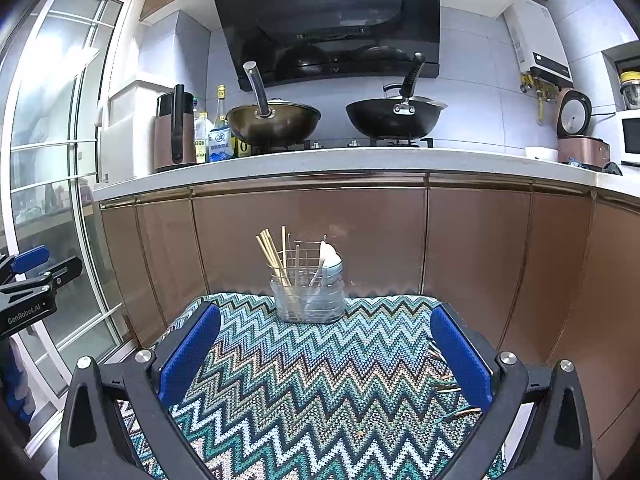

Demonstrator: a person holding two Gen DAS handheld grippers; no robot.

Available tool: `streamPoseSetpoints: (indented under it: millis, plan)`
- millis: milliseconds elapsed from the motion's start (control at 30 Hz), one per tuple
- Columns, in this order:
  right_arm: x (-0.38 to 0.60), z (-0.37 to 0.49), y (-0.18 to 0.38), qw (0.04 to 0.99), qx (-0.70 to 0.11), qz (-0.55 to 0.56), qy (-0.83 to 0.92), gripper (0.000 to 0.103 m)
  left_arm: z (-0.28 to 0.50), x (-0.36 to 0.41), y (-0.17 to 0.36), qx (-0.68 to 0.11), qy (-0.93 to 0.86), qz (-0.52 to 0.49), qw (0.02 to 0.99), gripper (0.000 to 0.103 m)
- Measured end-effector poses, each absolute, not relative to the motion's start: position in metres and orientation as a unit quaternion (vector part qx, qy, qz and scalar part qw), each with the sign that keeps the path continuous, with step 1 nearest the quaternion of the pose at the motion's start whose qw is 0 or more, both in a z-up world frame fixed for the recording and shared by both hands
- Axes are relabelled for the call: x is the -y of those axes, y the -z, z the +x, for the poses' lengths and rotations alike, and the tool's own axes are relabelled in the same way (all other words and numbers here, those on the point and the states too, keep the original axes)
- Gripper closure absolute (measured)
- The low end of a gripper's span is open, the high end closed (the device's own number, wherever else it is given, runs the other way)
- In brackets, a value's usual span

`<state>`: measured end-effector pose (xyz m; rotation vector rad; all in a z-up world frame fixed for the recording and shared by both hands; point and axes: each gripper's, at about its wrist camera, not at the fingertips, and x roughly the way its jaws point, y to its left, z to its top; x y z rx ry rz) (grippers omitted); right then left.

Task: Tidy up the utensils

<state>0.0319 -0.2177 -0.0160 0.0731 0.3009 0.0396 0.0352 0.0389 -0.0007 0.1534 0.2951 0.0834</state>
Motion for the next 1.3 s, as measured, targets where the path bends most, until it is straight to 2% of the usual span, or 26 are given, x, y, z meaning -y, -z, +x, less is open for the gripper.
streamPoseSetpoints:
  millis: [233, 1300]
  plan:
    - [0.219, 0.032, 0.018, 0.988, -0.152, 0.033, -0.015, 0.000, 0.033, -0.035, 0.002, -0.147, -0.046, 0.081, 0.985, 0.022]
    - [0.221, 0.033, 0.023, 0.986, -0.163, 0.022, 0.006, 0.000, 0.027, -0.025, 0.010, -0.144, -0.031, 0.093, 0.985, 0.022]
